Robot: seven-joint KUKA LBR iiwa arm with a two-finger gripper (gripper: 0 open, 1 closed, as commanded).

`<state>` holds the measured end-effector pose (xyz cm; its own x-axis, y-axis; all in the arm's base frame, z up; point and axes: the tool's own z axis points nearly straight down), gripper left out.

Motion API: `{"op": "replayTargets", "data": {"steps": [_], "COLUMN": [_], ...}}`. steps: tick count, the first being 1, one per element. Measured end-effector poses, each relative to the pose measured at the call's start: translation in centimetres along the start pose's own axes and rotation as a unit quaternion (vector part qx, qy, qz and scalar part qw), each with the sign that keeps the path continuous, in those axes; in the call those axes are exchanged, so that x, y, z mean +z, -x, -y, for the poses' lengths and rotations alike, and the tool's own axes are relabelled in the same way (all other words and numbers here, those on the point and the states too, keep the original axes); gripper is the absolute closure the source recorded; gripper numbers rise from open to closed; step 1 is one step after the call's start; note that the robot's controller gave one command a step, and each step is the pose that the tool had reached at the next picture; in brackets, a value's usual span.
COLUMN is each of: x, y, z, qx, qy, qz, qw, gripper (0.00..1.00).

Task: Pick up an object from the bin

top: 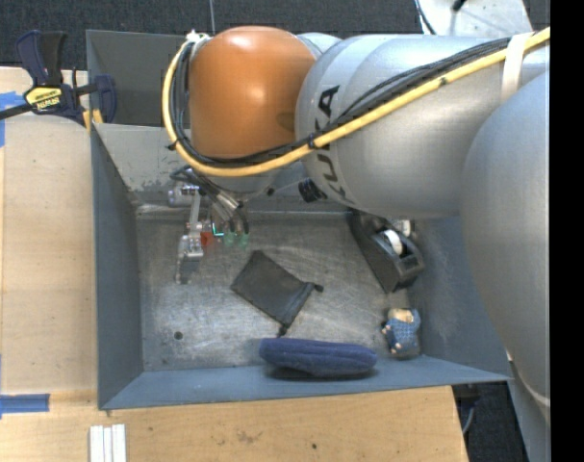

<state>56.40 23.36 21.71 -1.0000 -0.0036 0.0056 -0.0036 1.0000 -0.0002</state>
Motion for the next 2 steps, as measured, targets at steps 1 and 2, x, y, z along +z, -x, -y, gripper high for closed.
{"op": "replayTargets", "data": {"steps": [1, 2], "x": [14.6, 11.5], "y": [1.8, -0.3], "z": [12.0, 17.8], "qx": [-0.055, -0.059], "qy": [0.003, -0.001], "qz": [0.0078, 0.0035], "qw": [0.9984, 0.9983], "gripper": [0.00, 0.00]}}
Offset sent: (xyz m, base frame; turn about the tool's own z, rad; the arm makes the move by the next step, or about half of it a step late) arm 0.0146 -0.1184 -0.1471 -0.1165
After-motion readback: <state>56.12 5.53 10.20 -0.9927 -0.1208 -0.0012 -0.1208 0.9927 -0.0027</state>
